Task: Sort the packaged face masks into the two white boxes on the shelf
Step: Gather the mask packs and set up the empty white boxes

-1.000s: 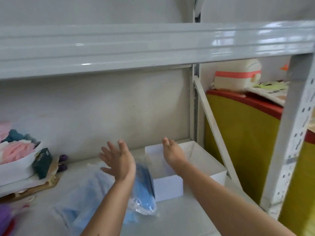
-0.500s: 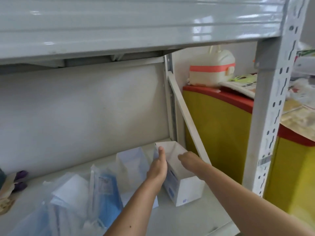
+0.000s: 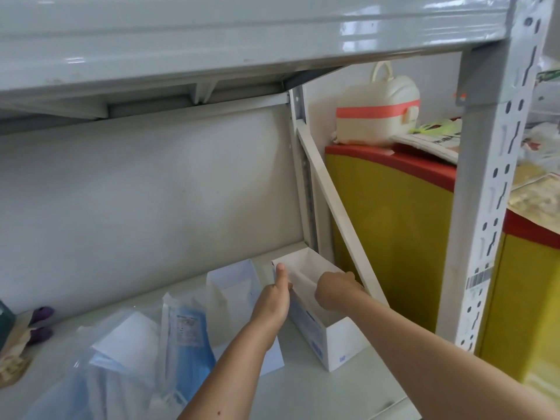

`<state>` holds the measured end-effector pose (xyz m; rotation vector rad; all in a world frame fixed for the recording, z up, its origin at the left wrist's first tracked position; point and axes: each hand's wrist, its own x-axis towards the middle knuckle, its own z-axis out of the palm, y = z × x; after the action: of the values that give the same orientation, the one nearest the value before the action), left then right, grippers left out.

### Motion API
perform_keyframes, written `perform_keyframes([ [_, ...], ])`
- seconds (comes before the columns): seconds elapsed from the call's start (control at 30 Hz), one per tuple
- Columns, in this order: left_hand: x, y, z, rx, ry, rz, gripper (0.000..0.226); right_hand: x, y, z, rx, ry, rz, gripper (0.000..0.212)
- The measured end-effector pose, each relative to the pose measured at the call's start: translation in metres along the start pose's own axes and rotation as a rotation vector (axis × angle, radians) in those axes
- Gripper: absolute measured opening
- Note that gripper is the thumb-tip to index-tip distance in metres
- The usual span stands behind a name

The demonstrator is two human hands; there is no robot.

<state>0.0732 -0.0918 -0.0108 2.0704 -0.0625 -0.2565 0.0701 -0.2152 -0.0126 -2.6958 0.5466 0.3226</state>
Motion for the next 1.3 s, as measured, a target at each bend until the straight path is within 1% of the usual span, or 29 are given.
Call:
perform_keyframes([
  [0.07,0.001,0.0,-0.001,-0.016,-0.011,-0.001,0.072,0.001,-0.002,0.003,0.047,-0.004,-0.048,0.021],
  [0.13,0.001,0.0,-0.002,-0.028,-0.012,-0.003,0.072,0.001,-0.005,0.003,0.234,-0.072,-0.036,0.031],
  [0.2,0.0,0.0,-0.002,-0.026,-0.018,0.003,0.072,-0.001,-0.004,0.0,0.352,-0.115,-0.028,0.04],
  [0.27,-0.001,0.0,-0.003,-0.019,-0.028,0.008,0.072,0.002,-0.002,-0.002,0.373,-0.152,-0.07,0.048],
  [0.33,-0.001,-0.001,-0.003,-0.01,-0.026,0.008,0.072,0.002,0.0,-0.004,0.384,-0.173,-0.104,0.051],
  [0.5,0.004,-0.007,-0.003,0.067,0.007,0.046,0.074,0.002,0.001,-0.002,0.409,-0.204,-0.122,0.049],
  [0.57,0.005,-0.009,-0.003,0.069,0.016,0.051,0.072,0.002,0.001,-0.002,0.42,-0.212,-0.125,0.047],
  [0.73,0.004,-0.009,-0.002,0.074,0.041,0.047,0.074,0.001,0.006,-0.005,0.461,-0.24,-0.116,0.044],
  [0.8,0.004,-0.01,-0.002,0.072,0.035,0.046,0.074,0.001,0.006,-0.007,0.455,-0.254,-0.122,0.045],
  [0.9,0.003,-0.009,-0.003,0.031,0.02,0.031,0.075,0.0,0.003,-0.007,0.382,-0.258,-0.16,0.05],
  [1.03,0.003,-0.007,-0.004,-0.025,0.004,0.023,0.075,-0.001,-0.001,0.002,0.261,-0.253,-0.211,0.068],
  [1.13,0.004,-0.008,-0.002,-0.017,0.002,0.037,0.076,-0.001,-0.001,0.006,0.165,-0.2,-0.234,0.08],
  [1.2,0.004,-0.01,-0.002,0.004,0.012,0.045,0.075,0.0,-0.001,0.008,0.146,-0.169,-0.259,0.087],
  [1.27,0.004,-0.011,-0.002,0.023,0.011,0.055,0.075,0.001,-0.001,0.008,0.167,-0.136,-0.279,0.09],
  [1.3,0.003,-0.011,-0.001,0.03,0.007,0.059,0.076,0.002,0.0,0.007,0.163,-0.099,-0.296,0.087],
])
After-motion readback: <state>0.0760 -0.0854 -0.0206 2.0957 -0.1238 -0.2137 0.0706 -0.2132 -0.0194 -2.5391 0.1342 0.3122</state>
